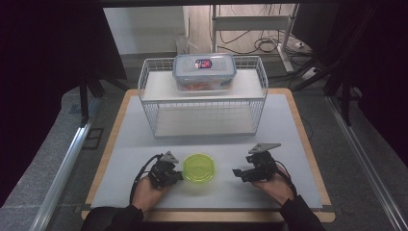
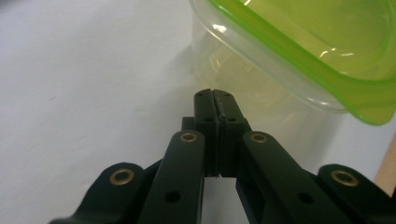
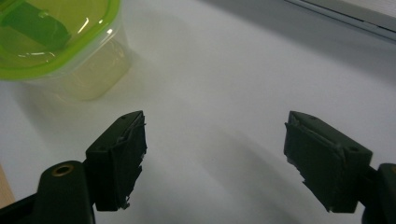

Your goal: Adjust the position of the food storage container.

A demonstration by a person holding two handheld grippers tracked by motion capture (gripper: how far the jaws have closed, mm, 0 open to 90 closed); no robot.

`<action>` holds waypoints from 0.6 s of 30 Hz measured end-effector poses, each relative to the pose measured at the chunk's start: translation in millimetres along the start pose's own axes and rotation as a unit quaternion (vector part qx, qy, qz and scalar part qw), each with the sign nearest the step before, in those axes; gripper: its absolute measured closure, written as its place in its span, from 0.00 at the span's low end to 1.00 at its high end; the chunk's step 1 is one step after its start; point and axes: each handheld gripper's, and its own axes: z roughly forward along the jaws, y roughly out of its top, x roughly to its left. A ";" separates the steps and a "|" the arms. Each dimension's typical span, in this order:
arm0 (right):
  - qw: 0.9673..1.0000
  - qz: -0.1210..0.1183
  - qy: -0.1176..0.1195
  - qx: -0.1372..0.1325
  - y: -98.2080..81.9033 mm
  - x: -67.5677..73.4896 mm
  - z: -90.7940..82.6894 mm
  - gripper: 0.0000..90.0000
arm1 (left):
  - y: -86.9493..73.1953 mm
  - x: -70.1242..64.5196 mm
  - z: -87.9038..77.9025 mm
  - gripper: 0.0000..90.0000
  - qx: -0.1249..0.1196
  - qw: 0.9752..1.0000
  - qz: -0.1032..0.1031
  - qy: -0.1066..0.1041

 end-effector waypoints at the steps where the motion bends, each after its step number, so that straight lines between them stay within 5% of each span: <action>1: 1.000 0.001 0.000 0.000 0.0 -0.3 -0.2 0.23 | 1.0 -1.7 1.3 0.99 0.001 1.000 0.003 -0.001; 8: 1.000 0.001 -0.003 0.003 -0.3 -1.8 -0.3 0.24 | 8.5 -16.0 10.9 0.98 0.007 0.999 0.033 0.003; 18: 1.000 0.005 0.008 0.005 -0.1 -3.6 -4.0 0.24 | -1.1 -9.0 -10.2 0.87 -0.016 0.998 0.040 0.044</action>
